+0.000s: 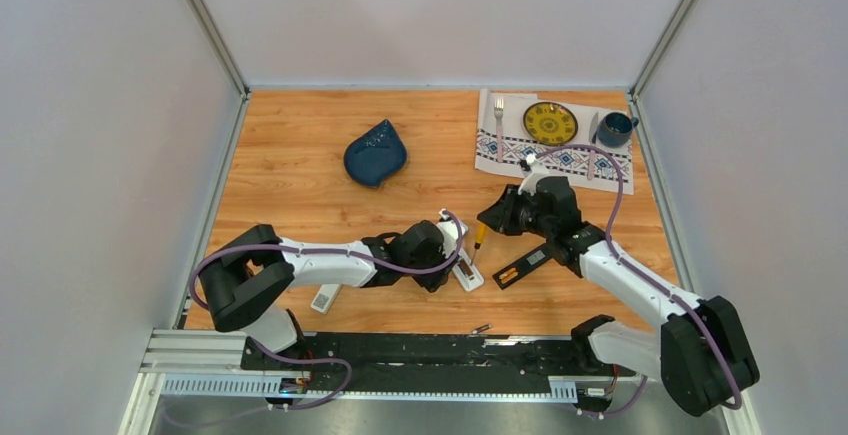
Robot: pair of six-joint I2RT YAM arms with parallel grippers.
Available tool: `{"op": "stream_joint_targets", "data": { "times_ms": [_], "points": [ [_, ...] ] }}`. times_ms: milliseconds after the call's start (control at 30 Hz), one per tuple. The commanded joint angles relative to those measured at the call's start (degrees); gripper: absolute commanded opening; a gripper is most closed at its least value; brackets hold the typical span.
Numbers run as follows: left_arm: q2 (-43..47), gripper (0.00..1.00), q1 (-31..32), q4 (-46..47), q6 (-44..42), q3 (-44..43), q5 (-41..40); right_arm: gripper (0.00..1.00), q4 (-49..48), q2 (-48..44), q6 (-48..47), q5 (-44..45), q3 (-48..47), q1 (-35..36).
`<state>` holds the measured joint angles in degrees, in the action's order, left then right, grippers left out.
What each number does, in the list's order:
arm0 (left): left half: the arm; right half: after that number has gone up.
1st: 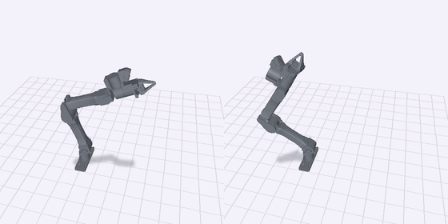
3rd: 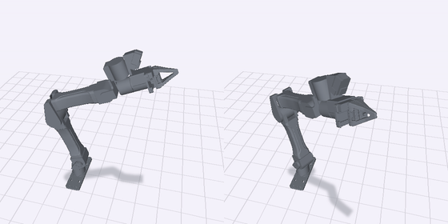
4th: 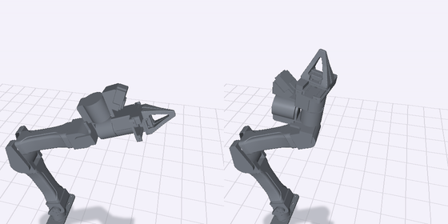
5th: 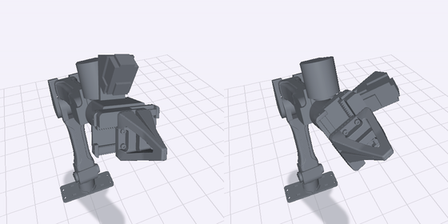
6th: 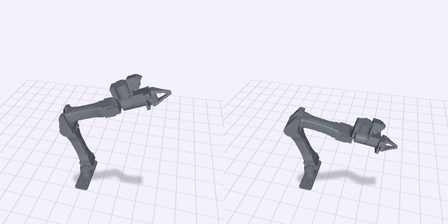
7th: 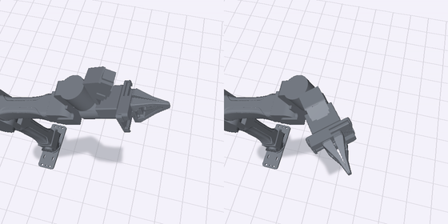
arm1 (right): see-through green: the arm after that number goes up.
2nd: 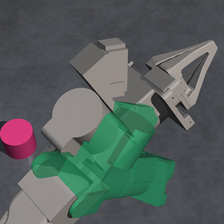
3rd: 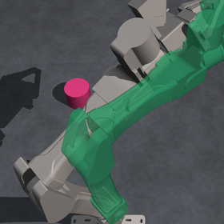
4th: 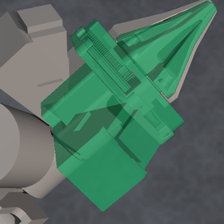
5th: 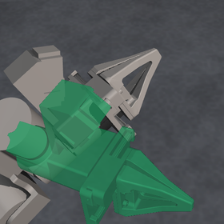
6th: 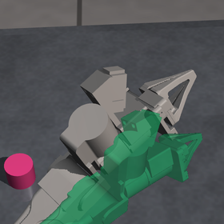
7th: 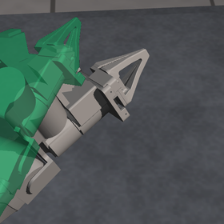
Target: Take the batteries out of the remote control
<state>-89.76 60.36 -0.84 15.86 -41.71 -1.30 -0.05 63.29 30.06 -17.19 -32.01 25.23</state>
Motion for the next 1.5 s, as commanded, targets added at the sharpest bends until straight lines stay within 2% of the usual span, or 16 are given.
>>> {"op": "stream_joint_targets", "data": {
  "times_ms": [0,433,1100,1267,1400,1467],
  "points": [
    [-2.5,0.49,0.6,5.1,5.0,1.5,6.6,0.0,-6.8,2.8,1.7,-2.2,-2.5,0.3],
    [-7.3,0.44,0.4,8.2,7.8,-0.6,10.4,0.0,-11.0,8.7,3.3,-0.9,-1.9,0.6],
    [-9.5,0.35,-0.7,8.4,10.4,0.8,10.9,0.0,-5.7,4.7,-4.5,4.7,1.5,1.7],
    [-10.6,0.29,-1.1,7.7,11.2,0.3,10.8,0.0,-6.3,5.4,-4.3,3.4,2.6,2.7],
    [-11.6,0.19,-1.6,7.1,11.9,0.1,10.6,0.0,-7.4,5.8,-2.4,1.6,3.4,3.2],
    [-12.5,0.17,-1.7,6.4,12.1,-0.3,10.9,0.0,-7.9,6.1,-1.5,0.1,3.6,3.2]
  ]
}}
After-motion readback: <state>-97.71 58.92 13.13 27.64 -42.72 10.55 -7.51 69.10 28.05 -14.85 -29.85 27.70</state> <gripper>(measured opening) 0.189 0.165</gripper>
